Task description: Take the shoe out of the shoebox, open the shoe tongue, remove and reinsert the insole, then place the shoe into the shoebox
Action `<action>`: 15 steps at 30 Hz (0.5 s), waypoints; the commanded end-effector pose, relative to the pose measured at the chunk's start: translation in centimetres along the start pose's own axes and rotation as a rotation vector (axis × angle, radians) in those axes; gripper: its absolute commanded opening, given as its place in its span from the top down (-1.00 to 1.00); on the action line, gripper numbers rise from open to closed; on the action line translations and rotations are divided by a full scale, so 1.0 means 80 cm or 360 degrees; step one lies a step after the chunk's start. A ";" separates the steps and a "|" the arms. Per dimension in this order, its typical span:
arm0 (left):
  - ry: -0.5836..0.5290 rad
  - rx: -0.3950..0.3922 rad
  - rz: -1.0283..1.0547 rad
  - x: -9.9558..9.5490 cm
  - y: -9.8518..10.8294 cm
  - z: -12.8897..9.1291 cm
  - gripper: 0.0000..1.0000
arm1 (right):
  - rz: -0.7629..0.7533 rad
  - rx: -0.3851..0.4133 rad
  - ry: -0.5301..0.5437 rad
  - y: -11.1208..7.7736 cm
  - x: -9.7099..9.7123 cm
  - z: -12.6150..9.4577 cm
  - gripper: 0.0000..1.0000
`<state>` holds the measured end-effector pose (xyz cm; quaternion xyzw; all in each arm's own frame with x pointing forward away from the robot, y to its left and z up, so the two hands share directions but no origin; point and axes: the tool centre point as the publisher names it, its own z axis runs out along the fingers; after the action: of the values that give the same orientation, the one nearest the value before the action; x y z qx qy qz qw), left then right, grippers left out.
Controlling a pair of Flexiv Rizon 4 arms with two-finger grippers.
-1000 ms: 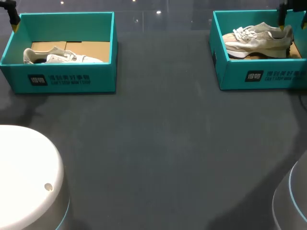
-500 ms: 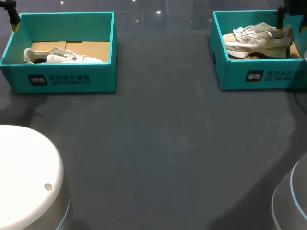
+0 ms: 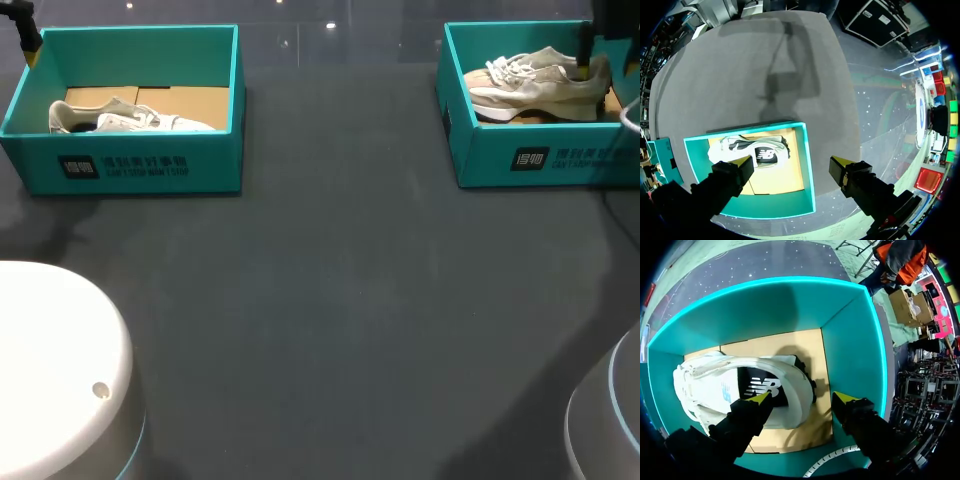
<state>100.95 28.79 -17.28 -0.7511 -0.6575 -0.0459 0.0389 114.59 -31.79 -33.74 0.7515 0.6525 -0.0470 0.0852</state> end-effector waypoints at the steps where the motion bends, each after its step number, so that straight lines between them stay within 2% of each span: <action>1: 0.0002 -0.0003 0.0002 0.001 -0.001 -0.001 -1.00 | -0.0003 0.0026 0.0005 0.010 0.001 0.008 -0.52; 15: 0.0002 -0.0003 0.0002 0.001 -0.001 -0.001 -1.00 | -0.0030 0.0068 0.0063 0.004 0.013 0.026 -0.41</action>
<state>100.95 28.79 -17.28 -0.7511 -0.6575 -0.0460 0.0389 114.61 -31.10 -35.47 0.7479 0.6595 -0.0455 0.0604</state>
